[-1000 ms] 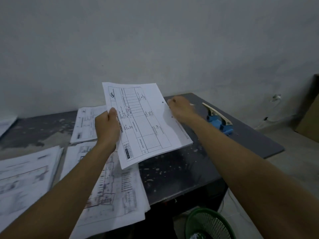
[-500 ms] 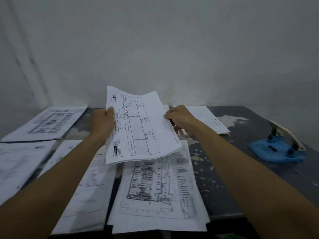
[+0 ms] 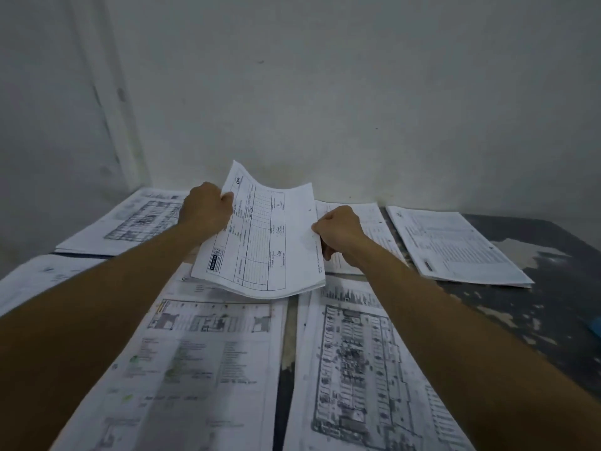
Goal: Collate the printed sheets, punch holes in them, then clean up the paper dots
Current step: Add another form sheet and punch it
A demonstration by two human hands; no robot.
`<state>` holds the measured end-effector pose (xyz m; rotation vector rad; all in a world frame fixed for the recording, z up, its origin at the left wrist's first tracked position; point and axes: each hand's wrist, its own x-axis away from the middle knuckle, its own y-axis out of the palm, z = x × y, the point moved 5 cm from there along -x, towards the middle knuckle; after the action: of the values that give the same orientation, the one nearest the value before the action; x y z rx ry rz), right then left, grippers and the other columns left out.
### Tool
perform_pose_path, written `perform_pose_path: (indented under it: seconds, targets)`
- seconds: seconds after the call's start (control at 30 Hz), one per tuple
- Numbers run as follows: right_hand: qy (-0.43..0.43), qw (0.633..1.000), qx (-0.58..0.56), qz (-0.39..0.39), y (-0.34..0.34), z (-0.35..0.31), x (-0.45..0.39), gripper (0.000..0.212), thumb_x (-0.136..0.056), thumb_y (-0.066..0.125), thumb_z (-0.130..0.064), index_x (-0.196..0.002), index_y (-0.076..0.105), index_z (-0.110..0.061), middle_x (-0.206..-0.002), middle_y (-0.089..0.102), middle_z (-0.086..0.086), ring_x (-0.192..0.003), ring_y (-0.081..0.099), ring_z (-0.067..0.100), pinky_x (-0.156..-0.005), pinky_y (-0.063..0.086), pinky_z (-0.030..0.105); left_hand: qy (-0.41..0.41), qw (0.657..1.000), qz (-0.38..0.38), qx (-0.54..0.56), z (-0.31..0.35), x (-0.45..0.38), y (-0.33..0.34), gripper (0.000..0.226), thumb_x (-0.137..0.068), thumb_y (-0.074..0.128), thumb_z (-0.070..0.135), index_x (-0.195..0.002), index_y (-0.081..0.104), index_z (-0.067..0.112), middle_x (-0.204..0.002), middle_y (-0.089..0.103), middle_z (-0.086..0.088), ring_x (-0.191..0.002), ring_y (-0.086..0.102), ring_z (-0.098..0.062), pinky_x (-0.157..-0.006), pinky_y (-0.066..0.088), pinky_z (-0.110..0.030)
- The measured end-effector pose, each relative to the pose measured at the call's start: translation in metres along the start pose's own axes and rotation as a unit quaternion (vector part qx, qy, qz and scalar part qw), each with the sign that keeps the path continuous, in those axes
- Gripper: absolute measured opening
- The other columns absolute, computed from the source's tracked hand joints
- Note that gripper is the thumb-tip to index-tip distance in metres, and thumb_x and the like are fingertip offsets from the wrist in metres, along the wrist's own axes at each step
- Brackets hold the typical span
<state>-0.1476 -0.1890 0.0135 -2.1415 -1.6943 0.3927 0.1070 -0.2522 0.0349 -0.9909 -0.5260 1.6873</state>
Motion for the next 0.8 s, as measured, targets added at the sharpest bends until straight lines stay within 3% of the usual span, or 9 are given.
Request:
perform_pose_path:
  seconds: [0.1, 0.17, 0.23, 0.4, 0.53, 0.6, 0.67, 0.73, 0.8]
  targets:
    - [0.008, 1.0, 0.003, 0.008, 0.016, 0.003, -0.025, 0.011, -0.087, 0.057, 0.003, -0.077, 0.062, 0.003, -0.078, 0.068, 0.029, -0.046, 0.062, 0.033, -0.05, 0.054, 0.037, -0.003, 1.0, -0.015, -0.022, -0.011, -0.024, 0.014, 0.039, -0.1, 0.048, 0.032, -0.077, 0.06, 0.003, -0.071, 0.062, -0.011, -0.063, 0.061, -0.028, -0.056, 0.042, -0.028]
    - [0.017, 1.0, 0.003, 0.006, 0.026, 0.008, -0.042, 0.015, -0.087, 0.059, 0.002, -0.089, 0.065, 0.015, -0.088, 0.069, 0.034, -0.058, 0.068, 0.04, -0.058, 0.056, 0.045, -0.005, 0.999, -0.019, -0.041, -0.018, -0.04, 0.023, 0.039, -0.1, 0.048, 0.033, -0.079, 0.06, 0.003, -0.073, 0.062, -0.012, -0.066, 0.062, -0.029, -0.059, 0.043, -0.03]
    - [0.02, 1.0, 0.008, 0.002, 0.035, 0.012, -0.056, 0.022, -0.086, 0.061, 0.002, -0.098, 0.064, 0.02, -0.09, 0.068, 0.035, -0.063, 0.069, 0.041, -0.058, 0.055, 0.044, -0.004, 0.998, -0.021, -0.06, -0.026, -0.053, 0.03, 0.041, -0.1, 0.048, 0.034, -0.074, 0.058, 0.004, -0.069, 0.061, -0.011, -0.067, 0.061, -0.03, -0.06, 0.043, -0.03]
    - [0.025, 0.999, 0.022, 0.004, 0.05, 0.014, -0.086, 0.024, -0.083, 0.065, 0.0, -0.099, 0.064, 0.018, -0.086, 0.069, 0.033, -0.074, 0.071, 0.044, -0.057, 0.053, 0.04, 0.011, 0.997, -0.038, -0.061, -0.045, -0.078, 0.042, 0.047, -0.099, 0.049, 0.034, -0.06, 0.05, 0.008, -0.062, 0.059, -0.011, -0.058, 0.058, -0.028, -0.059, 0.045, -0.031]
    - [0.021, 0.999, 0.049, -0.001, 0.058, 0.012, -0.1, 0.015, -0.083, 0.065, -0.001, -0.091, 0.063, 0.011, -0.057, 0.066, 0.023, -0.048, 0.068, 0.033, -0.038, 0.041, 0.025, 0.018, 0.996, -0.054, -0.069, -0.054, -0.091, 0.05, 0.046, -0.099, 0.049, 0.033, -0.063, 0.054, 0.005, -0.063, 0.06, -0.013, -0.06, 0.059, -0.03, -0.065, 0.052, -0.036]
    - [0.017, 0.998, 0.063, 0.006, 0.062, 0.012, -0.105, 0.01, -0.083, 0.064, 0.0, -0.089, 0.062, 0.007, -0.057, 0.066, 0.023, -0.04, 0.065, 0.027, -0.036, 0.04, 0.023, 0.02, 0.995, -0.06, -0.071, -0.057, -0.094, 0.057, 0.045, -0.099, 0.05, 0.034, -0.066, 0.055, 0.004, -0.064, 0.06, -0.013, -0.061, 0.06, -0.03, -0.063, 0.051, -0.035]
    - [0.013, 0.996, 0.084, 0.017, 0.064, 0.012, -0.108, 0.005, -0.081, 0.064, 0.0, -0.081, 0.059, 0.0, -0.059, 0.066, 0.022, -0.045, 0.068, 0.027, -0.037, 0.041, 0.022, 0.024, 0.995, -0.068, -0.074, -0.059, -0.097, 0.064, 0.041, -0.099, 0.05, 0.033, -0.072, 0.057, 0.003, -0.067, 0.06, -0.013, -0.064, 0.061, -0.03, -0.063, 0.051, -0.035]
    - [-0.003, 0.993, 0.113, 0.031, 0.065, 0.014, -0.112, 0.018, -0.078, 0.064, 0.0, -0.068, 0.051, -0.007, -0.054, 0.062, 0.014, -0.048, 0.068, 0.026, -0.036, 0.038, 0.019, 0.028, 0.993, -0.076, -0.084, -0.062, -0.099, 0.071, 0.038, -0.1, 0.049, 0.033, -0.075, 0.056, 0.005, -0.067, 0.059, -0.01, -0.063, 0.06, -0.027, -0.059, 0.048, -0.031]
    - [-0.043, 0.986, 0.151, 0.053, 0.064, 0.01, -0.112, 0.033, -0.076, 0.067, -0.001, -0.058, 0.041, -0.012, -0.052, 0.051, 0.003, -0.042, 0.058, 0.016, -0.033, 0.031, 0.014, 0.038, 0.991, -0.073, -0.107, -0.065, -0.1, 0.073, 0.037, -0.099, 0.049, 0.032, -0.072, 0.053, 0.008, -0.062, 0.055, -0.005, -0.055, 0.055, -0.019, -0.051, 0.04, -0.026]
